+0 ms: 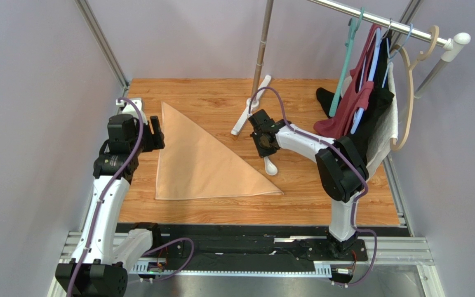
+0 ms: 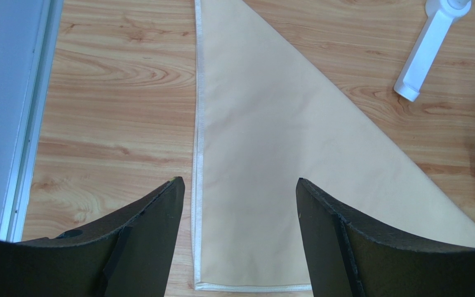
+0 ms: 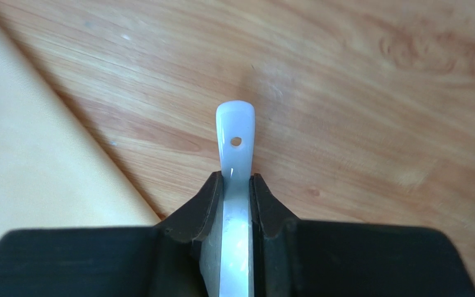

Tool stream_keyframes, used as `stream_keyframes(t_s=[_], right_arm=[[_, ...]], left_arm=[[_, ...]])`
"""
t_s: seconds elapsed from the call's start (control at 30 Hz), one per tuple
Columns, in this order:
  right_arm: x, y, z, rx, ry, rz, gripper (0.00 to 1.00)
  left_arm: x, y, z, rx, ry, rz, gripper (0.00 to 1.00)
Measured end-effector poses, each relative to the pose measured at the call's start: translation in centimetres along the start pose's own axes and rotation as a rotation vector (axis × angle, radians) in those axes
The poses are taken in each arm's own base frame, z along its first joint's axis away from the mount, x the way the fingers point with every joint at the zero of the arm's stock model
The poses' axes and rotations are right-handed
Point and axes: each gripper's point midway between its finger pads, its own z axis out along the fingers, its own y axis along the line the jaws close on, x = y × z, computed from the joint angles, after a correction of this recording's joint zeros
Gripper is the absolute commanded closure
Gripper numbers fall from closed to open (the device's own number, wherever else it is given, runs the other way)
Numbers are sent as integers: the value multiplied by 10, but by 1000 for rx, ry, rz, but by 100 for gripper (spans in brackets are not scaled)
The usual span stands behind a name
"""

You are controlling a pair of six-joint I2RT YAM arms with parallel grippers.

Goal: Fold the napkin, place the utensils inside, and roll it up
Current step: Grab a utensil with the right arm, then place the utensil onto the napkin

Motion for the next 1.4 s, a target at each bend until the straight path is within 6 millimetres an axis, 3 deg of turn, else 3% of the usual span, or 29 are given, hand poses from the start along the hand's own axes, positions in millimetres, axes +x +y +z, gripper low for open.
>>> stream_keyframes(t_s=[0.2, 0.4, 0.53, 0.63, 0.8, 0.9, 1.4], right_arm=[[-43, 33, -22, -62, -134, -230, 100], [-99, 115, -56, -205, -320, -485, 100], [-115, 164, -48, -288, -367, -596, 100], [-111, 183, -28, -317, -347, -651, 100], [-99, 187, 8, -317, -287, -712, 100], [-98, 188, 18, -313, -279, -739, 100], [-115, 186, 36, -247, -305, -778, 100]], left_arm=[[0, -1, 0, 3, 0, 0, 24], [0, -2, 0, 11, 1, 0, 24], [0, -3, 0, 19, 2, 0, 24], [1, -5, 0, 26, 3, 0, 25], [1, -6, 0, 33, 4, 0, 25], [1, -6, 0, 33, 4, 0, 24], [2, -6, 2, 32, 12, 0, 25]])
